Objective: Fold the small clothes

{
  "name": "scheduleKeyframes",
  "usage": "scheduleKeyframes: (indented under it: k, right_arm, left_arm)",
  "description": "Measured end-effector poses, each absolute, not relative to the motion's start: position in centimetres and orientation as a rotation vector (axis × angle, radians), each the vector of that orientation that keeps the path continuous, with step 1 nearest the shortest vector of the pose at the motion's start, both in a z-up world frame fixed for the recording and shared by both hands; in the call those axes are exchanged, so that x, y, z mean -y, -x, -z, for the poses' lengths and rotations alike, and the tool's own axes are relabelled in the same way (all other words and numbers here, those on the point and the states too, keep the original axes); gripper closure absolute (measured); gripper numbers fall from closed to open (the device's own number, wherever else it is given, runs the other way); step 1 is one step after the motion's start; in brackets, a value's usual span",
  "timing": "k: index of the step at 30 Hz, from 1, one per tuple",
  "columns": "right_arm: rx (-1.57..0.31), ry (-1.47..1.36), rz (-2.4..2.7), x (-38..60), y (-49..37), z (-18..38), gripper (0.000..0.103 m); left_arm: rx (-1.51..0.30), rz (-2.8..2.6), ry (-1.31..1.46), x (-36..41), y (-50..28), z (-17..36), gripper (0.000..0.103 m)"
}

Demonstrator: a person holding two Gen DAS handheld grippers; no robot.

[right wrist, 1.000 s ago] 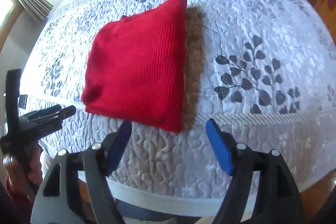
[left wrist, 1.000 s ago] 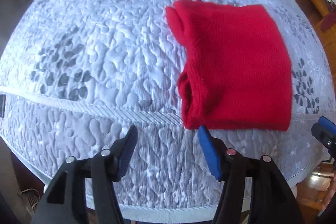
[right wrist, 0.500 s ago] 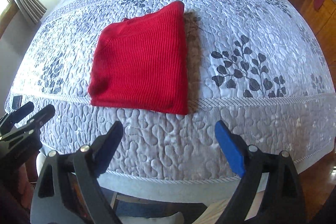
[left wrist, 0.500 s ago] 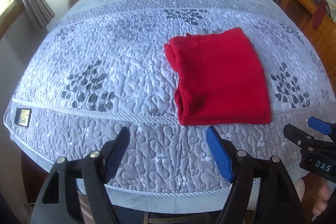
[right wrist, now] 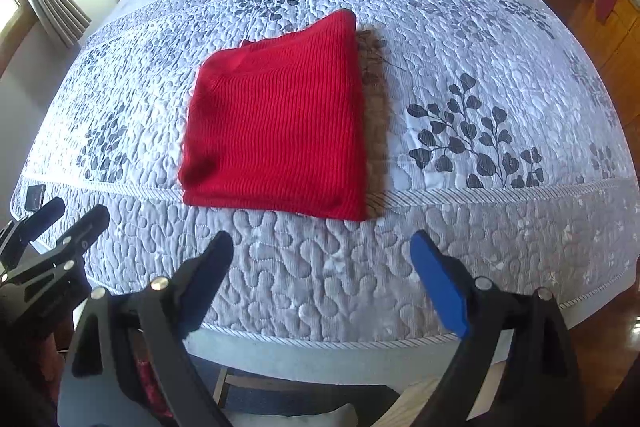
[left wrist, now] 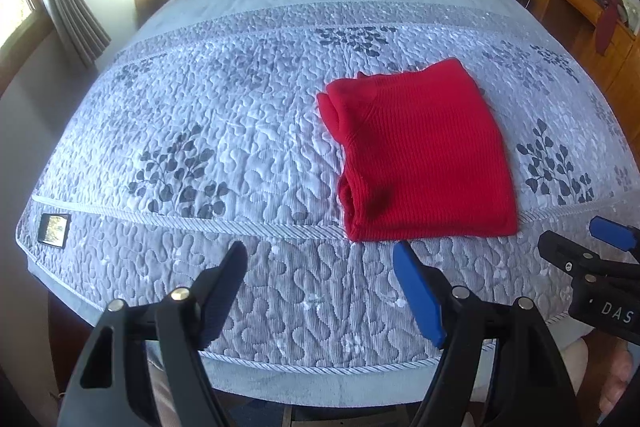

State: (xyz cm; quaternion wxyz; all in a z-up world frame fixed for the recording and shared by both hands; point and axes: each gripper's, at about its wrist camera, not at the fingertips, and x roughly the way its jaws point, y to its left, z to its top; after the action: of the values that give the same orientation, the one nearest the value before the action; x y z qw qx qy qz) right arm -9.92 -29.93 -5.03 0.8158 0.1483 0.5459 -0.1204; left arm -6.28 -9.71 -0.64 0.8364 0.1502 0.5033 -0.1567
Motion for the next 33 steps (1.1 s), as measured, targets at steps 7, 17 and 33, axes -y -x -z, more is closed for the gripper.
scheduleKeyframes:
  k: [7, 17, 33]
  right_arm:
    - [-1.195, -0.324, 0.269, 30.1, 10.0, 6.3, 0.014]
    - [-1.192, -0.325, 0.280, 30.6, 9.8, 6.7, 0.014]
    - [-1.197, -0.335, 0.271, 30.6, 9.2, 7.0, 0.013]
  left_arm:
    - [-1.087, 0.317, -0.328, 9.7, 6.1, 1.8, 0.027]
    - [-1.104, 0.336, -0.338, 10.4, 6.1, 2.5, 0.027]
    - [-1.137, 0.347, -0.340, 11.1, 6.1, 3.3, 0.026]
